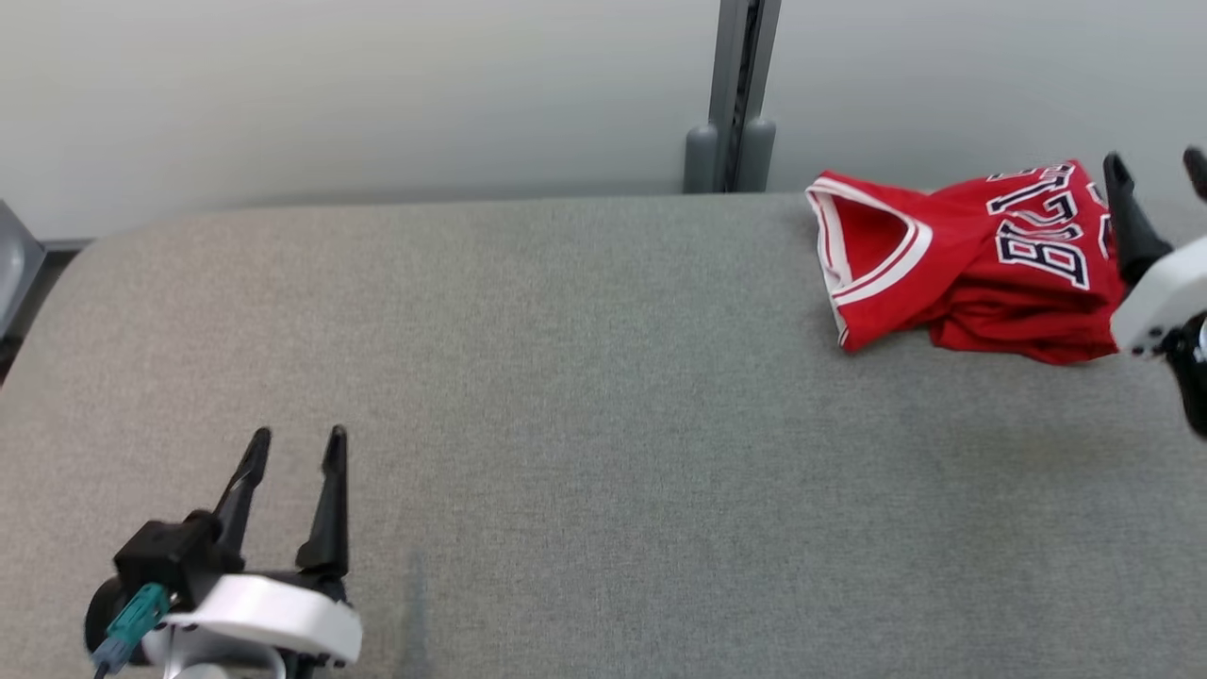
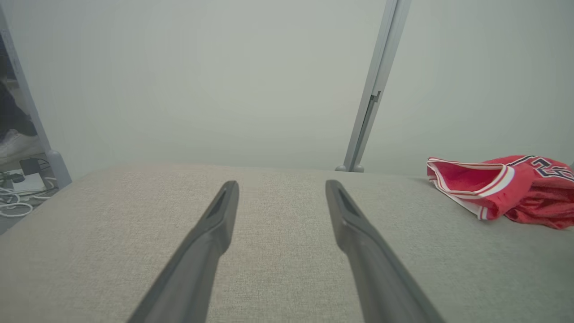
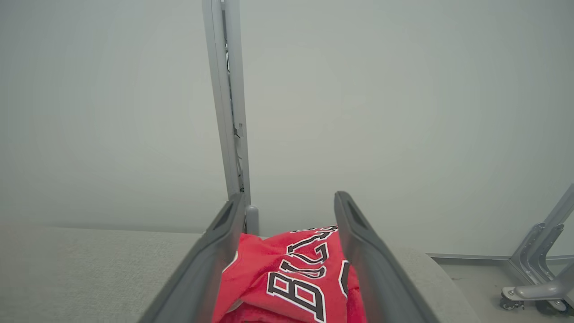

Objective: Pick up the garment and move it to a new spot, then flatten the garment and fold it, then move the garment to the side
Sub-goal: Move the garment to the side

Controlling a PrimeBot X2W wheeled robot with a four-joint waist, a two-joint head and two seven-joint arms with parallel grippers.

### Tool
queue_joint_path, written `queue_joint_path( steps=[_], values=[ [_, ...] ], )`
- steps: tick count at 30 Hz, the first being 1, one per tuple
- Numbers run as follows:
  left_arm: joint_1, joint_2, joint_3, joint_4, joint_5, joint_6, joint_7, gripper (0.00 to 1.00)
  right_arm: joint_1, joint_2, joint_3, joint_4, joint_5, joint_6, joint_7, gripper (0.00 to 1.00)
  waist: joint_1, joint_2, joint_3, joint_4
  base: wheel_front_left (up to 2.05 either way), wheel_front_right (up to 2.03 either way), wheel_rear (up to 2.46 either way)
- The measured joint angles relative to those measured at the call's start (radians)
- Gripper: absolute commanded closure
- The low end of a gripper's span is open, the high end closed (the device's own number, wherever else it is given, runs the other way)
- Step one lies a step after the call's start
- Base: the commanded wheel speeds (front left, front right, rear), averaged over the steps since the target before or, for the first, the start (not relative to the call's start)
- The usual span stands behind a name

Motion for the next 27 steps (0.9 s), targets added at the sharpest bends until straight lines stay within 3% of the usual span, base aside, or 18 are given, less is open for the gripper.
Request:
queue_joint_path(
  steps=[7, 12, 17, 27],
  values=[
    [0.072, 0.026, 0.030, -0.052, -0.014, 0.027, 0.001, 0.00, 0.210, -0.007, -0.094, -0.202, 0.010, 0.000, -0.015, 0.00, 0.0000, 0.0000, -0.063, -0.017, 0.00, 0.00, 0.00],
    [0.093, 0.040, 0.050, -0.091, -0.020, 0.042, 0.001, 0.00, 0.358, 0.027, -0.184, -0.361, -0.041, 0.000, -0.016, 0.00, 0.0000, 0.0000, -0.068, -0.024, 0.00, 0.00, 0.00],
    [0.114, 0.025, 0.053, -0.115, -0.022, 0.047, -0.002, 0.00, 0.508, 0.087, -0.283, -0.488, -0.093, 0.000, -0.018, 0.00, 0.0000, 0.0000, -0.069, -0.021, 0.00, 0.00, 0.00],
    [0.154, -0.014, 0.110, -0.127, 0.010, 0.021, -0.006, 0.00, 0.677, 0.198, -0.360, -0.616, -0.190, 0.000, -0.016, 0.00, 0.0000, 0.0000, -0.059, -0.034, 0.00, 0.00, 0.00]
  ],
)
